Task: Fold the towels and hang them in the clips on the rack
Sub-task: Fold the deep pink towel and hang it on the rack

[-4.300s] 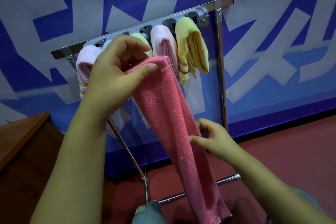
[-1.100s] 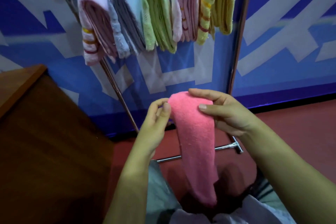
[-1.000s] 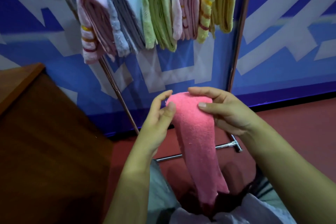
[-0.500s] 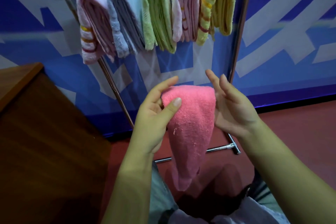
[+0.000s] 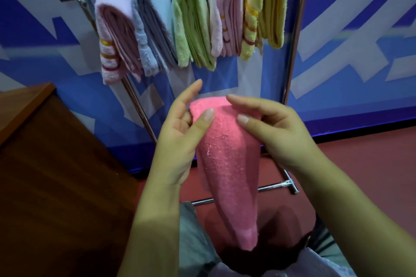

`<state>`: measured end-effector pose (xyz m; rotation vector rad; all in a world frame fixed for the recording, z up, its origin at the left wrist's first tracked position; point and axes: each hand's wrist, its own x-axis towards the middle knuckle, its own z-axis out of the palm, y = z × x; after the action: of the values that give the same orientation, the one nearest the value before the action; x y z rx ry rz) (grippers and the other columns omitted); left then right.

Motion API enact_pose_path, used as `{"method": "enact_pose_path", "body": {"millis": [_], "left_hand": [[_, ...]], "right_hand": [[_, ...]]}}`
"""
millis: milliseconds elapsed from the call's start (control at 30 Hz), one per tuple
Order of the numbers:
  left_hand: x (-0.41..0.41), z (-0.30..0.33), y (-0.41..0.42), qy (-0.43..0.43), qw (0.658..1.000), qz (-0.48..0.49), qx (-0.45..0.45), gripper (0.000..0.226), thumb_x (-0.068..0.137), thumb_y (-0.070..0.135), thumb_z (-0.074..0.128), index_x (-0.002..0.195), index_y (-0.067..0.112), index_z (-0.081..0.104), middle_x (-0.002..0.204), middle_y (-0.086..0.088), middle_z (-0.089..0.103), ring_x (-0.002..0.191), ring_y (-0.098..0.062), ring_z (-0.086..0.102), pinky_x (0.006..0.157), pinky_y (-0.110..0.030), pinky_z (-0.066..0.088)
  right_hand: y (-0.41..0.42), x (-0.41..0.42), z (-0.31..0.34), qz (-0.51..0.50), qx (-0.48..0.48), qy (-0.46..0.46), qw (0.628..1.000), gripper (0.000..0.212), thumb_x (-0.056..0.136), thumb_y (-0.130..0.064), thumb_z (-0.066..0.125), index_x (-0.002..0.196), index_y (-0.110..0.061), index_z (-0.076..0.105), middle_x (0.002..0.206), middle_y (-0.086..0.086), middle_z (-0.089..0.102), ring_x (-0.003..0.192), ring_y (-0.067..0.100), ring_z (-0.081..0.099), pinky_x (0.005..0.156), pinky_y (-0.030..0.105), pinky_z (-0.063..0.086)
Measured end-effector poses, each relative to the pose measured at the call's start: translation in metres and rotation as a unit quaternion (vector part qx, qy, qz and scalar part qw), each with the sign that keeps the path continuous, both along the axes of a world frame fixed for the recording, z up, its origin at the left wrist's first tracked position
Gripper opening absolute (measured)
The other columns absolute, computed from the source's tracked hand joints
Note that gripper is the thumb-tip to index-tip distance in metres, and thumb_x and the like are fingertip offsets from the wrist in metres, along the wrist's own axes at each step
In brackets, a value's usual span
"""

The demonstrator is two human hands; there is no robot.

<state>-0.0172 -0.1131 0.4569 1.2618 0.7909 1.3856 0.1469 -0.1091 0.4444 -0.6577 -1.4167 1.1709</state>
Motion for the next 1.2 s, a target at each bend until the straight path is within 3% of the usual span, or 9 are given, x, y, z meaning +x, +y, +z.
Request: {"method": "enact_pose_path", "body": {"millis": [100, 167, 333, 500, 633, 800, 867, 1033, 1200], "left_hand": [[-0.004, -0.004, -0.002, -0.009, 1.0, -0.029, 0.004, 0.067, 0.066, 0.034, 0.079, 0.125, 0.043, 0.048, 0.118, 0.007, 0.065, 0.103, -0.013, 0.065, 0.082, -0.028, 0.054], [-0.004, -0.006, -0.004, -0.008, 0.999, -0.048, 0.017, 0.076, 0.062, 0.031, 0.081, 0.127, 0.05, 0.044, 0.134, 0.007, 0.055, 0.113, -0.018, 0.061, 0.089, -0.037, 0.053], [0.002, 0.003, -0.005, -0.005, 0.998, -0.014, 0.069, 0.074, 0.071, 0.001, 0.068, 0.123, 0.049, 0.046, 0.117, 0.01, 0.067, 0.102, -0.015, 0.066, 0.083, -0.032, 0.054], [0.011, 0.023, 0.005, -0.027, 0.994, 0.018, 0.108, 0.058, 0.076, -0.003, 0.062, 0.12, 0.033, 0.053, 0.114, -0.004, 0.065, 0.08, -0.008, 0.065, 0.073, -0.024, 0.054], [0.017, 0.029, 0.005, 0.012, 0.994, 0.006, 0.11, 0.056, 0.076, 0.001, 0.063, 0.123, 0.031, 0.052, 0.124, -0.019, 0.059, 0.081, -0.009, 0.066, 0.071, -0.023, 0.054], [0.014, 0.029, 0.004, 0.085, 0.989, 0.03, 0.122, 0.051, 0.078, 0.009, 0.064, 0.121, 0.033, 0.053, 0.123, -0.01, 0.061, 0.089, -0.008, 0.066, 0.074, -0.022, 0.053], [0.009, 0.029, 0.005, 0.098, 0.986, 0.048, 0.129, 0.048, 0.08, 0.009, 0.066, 0.119, 0.034, 0.054, 0.117, -0.004, 0.062, 0.09, -0.008, 0.065, 0.074, -0.022, 0.053], [-0.001, 0.028, 0.007, 0.134, 0.976, 0.109, 0.136, 0.043, 0.075, 0.013, 0.071, 0.11, 0.034, 0.054, 0.108, -0.013, 0.064, 0.092, -0.015, 0.064, 0.076, -0.03, 0.052], [0.0, 0.029, 0.008, 0.098, 0.973, 0.153, 0.14, 0.041, 0.076, 0.002, 0.072, 0.102, 0.027, 0.053, 0.077, 0.011, 0.07, 0.075, -0.003, 0.065, 0.067, -0.019, 0.051]], "right_hand": [[0.006, -0.003, 0.015, 0.052, -0.036, 0.09, 0.994, 0.04, 0.086, 0.003, 0.051, 0.094, -0.028, 0.075, 0.093, -0.011, 0.072, 0.085, 0.002, 0.064, 0.071, 0.016, 0.051], [0.012, -0.001, 0.023, 0.087, -0.085, 0.156, 0.98, 0.039, 0.084, 0.002, 0.049, 0.093, -0.026, 0.075, 0.089, -0.006, 0.07, 0.073, 0.007, 0.063, 0.064, 0.019, 0.053], [0.022, 0.011, 0.026, 0.152, -0.161, 0.225, 0.949, 0.045, 0.082, -0.011, 0.05, 0.121, -0.03, 0.061, 0.072, 0.0, 0.053, 0.061, 0.008, 0.05, 0.061, 0.02, 0.048], [0.014, 0.015, 0.02, 0.132, -0.17, 0.15, 0.965, 0.048, 0.088, -0.036, 0.047, 0.136, -0.038, 0.042, 0.051, -0.009, 0.041, 0.055, 0.006, 0.039, 0.065, 0.025, 0.033], [0.005, 0.015, 0.024, 0.067, -0.124, 0.096, 0.985, 0.051, 0.085, -0.031, 0.049, 0.135, -0.034, 0.041, 0.046, -0.014, 0.044, 0.045, -0.002, 0.045, 0.052, 0.014, 0.043], [0.004, 0.014, 0.025, 0.0, -0.015, 0.057, 0.998, 0.037, 0.079, -0.003, 0.059, 0.112, -0.02, 0.061, 0.077, -0.005, 0.072, 0.076, 0.005, 0.068, 0.068, 0.018, 0.053], [0.005, 0.01, 0.024, -0.032, 0.013, 0.033, 0.999, 0.029, 0.081, 0.003, 0.059, 0.101, -0.017, 0.066, 0.083, -0.01, 0.074, 0.083, 0.001, 0.067, 0.072, 0.015, 0.052], [0.004, 0.002, 0.025, -0.06, 0.062, 0.022, 0.996, 0.032, 0.083, 0.006, 0.059, 0.096, -0.021, 0.069, 0.09, -0.017, 0.073, 0.094, -0.001, 0.065, 0.08, 0.014, 0.049], [0.005, 0.001, 0.028, -0.076, 0.098, -0.028, 0.992, 0.036, 0.083, 0.002, 0.058, 0.098, -0.029, 0.066, 0.096, -0.023, 0.07, 0.103, -0.002, 0.062, 0.088, 0.015, 0.046]]}}
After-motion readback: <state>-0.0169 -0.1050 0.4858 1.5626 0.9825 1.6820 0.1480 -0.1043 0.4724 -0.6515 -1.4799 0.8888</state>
